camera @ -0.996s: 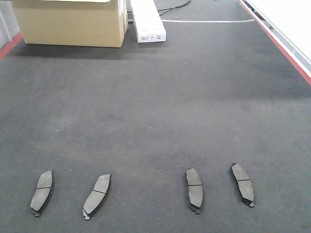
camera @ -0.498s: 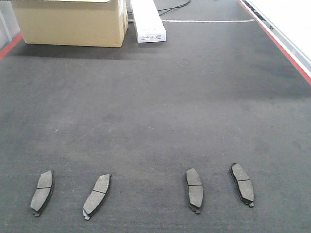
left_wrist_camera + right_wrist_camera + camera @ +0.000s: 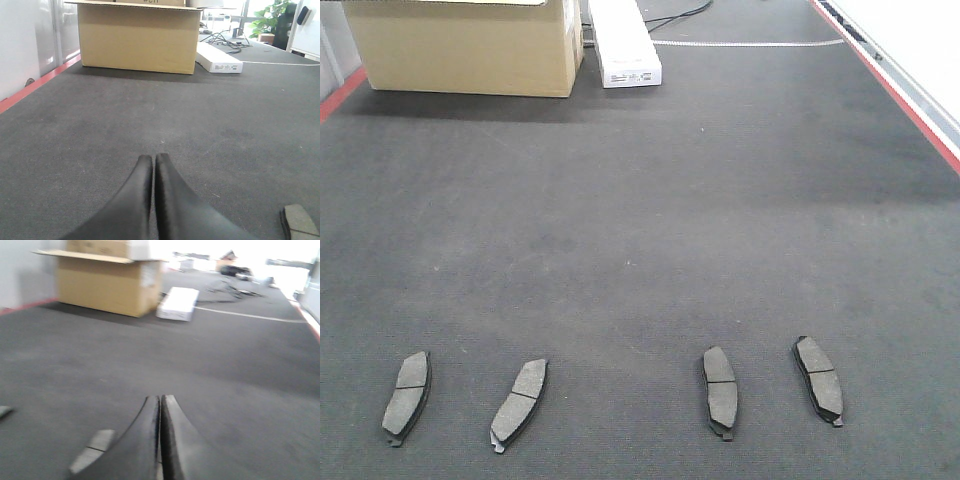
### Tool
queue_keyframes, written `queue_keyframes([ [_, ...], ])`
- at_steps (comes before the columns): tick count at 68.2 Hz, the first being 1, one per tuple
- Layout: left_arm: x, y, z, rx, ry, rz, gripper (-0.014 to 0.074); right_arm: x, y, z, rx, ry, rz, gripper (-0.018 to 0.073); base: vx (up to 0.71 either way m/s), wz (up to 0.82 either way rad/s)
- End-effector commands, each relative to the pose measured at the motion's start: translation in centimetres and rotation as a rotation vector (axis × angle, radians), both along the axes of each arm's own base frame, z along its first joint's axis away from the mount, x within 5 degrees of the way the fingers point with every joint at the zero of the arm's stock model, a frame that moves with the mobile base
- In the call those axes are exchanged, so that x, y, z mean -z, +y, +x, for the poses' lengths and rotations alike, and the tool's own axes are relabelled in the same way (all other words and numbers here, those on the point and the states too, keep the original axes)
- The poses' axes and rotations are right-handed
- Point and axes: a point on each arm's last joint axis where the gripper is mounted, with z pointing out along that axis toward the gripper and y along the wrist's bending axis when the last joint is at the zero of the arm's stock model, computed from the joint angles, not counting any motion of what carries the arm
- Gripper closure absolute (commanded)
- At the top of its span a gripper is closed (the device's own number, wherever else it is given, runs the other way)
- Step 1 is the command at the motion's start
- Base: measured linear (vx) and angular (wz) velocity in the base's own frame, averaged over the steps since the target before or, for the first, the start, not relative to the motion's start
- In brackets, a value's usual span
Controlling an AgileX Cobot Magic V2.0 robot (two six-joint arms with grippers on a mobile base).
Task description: Move and align brake pads A on conveyor
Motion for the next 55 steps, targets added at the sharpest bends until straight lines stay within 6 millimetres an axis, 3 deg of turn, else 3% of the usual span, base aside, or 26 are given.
queue_keyframes([
  [1, -0.1, -0.1, 0.0, 0.005, -0.063, -0.009, 0.0602, -1.4, 0.1, 0.9, 0.075, -0.058, -0.015, 0.0571, 0.00, 0.00],
  [9, -0.1, -0.1, 0.0, 0.005, -0.063, -0.009, 0.0602, -1.3, 0.0, 1.7, 0.179, -0.116, -0.012, 0.0571, 0.00, 0.00],
  [20, -0.1, -0.1, 0.0, 0.005, -0.063, -0.009, 0.0602, 1.9, -0.1, 2.6, 0.258, -0.223, 0.042, 0.0571, 0.00, 0.00],
  [40, -0.1, -0.1, 0.0, 0.005, -0.063, -0.008, 0.0602, 6.4, -0.8, 2.2, 0.367, -0.207, 0.140, 0.0571, 0.00, 0.00],
  [55, -0.1, -0.1, 0.0, 0.005, -0.064, -0.009, 0.0602, 7.2, -0.5, 2.3, 0.327, -0.118, 0.137, 0.0571, 0.00, 0.00],
])
